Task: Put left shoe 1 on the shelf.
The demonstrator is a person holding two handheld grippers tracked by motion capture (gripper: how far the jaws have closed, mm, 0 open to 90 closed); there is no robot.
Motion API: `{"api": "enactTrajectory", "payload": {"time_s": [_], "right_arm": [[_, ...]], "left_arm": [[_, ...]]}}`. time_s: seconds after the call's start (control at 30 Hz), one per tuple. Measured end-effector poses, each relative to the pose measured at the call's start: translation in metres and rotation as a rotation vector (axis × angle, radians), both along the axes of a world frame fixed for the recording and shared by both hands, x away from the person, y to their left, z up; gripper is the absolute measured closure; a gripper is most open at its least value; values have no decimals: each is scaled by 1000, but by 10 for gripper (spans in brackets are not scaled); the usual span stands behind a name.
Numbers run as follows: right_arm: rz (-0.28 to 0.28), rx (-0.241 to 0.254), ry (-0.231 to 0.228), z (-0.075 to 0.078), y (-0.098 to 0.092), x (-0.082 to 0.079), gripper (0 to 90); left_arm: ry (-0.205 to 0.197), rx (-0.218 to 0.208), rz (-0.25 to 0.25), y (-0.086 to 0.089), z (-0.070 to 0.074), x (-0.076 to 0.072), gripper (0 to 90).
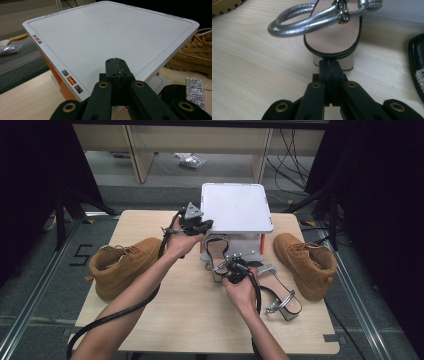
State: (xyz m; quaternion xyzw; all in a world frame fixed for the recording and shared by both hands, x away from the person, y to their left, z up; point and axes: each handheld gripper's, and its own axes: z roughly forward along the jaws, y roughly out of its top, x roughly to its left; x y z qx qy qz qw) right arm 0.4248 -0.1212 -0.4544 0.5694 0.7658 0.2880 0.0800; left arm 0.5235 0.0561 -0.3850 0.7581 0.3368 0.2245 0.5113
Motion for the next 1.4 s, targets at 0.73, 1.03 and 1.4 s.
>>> {"api": "enactTrajectory", "payload": {"time_s": [0.73,1.03,1.4], "right_arm": [[-14,-4,-75,5,11,25,900],[-41,0,-94,8,15,30,900],[-69,-10,-102,9,16,36,900]], "left_arm": [[4,-1,0,0,0,0,899],[2,-4,1,0,0,0,899],[3,-2,0,0,0,0,899]]}}
